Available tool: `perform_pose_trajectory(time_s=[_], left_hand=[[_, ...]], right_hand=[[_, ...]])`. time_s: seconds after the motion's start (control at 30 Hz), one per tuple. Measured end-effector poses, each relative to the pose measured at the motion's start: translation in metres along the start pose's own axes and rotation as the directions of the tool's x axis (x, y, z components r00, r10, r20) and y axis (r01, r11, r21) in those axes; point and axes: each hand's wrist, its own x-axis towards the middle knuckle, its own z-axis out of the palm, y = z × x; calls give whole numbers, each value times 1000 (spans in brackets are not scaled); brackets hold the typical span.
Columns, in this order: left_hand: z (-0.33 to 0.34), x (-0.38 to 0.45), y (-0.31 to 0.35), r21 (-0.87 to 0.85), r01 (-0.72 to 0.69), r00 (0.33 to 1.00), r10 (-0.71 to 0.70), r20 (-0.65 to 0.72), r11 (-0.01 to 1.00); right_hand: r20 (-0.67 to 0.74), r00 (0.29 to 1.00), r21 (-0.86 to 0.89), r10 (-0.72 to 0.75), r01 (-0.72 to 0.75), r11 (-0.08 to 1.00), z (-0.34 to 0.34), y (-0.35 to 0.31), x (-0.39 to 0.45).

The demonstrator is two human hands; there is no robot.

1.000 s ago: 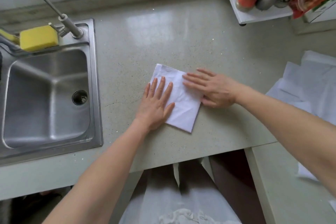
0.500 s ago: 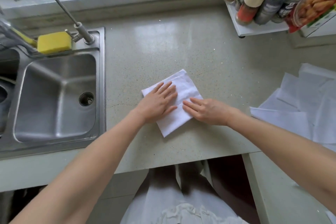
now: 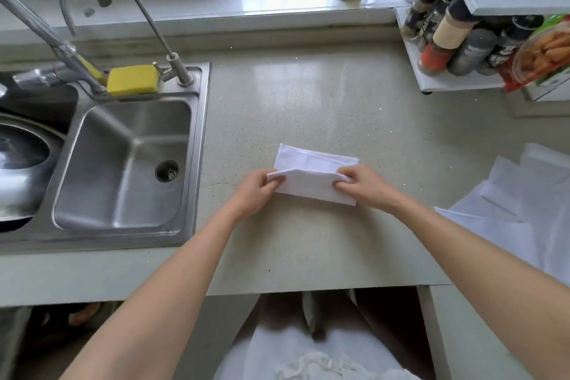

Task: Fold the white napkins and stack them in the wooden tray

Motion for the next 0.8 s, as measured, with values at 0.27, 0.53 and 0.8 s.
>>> perform_pose_trajectory(time_s=[0.27,0.53,0.8], left_hand=[[16,33,17,349,180,944,-61,-324,920],[15,60,27,579,229,957,-73,-281,783],[13,69,28,700,195,966,-12,-257,687]], right_hand=[[-372,884,84,285,-274,958,17,11,26],[-560,737,226,378,-303,926,34,13,27],[-610,677,257,411,-321,911,40,11,28]])
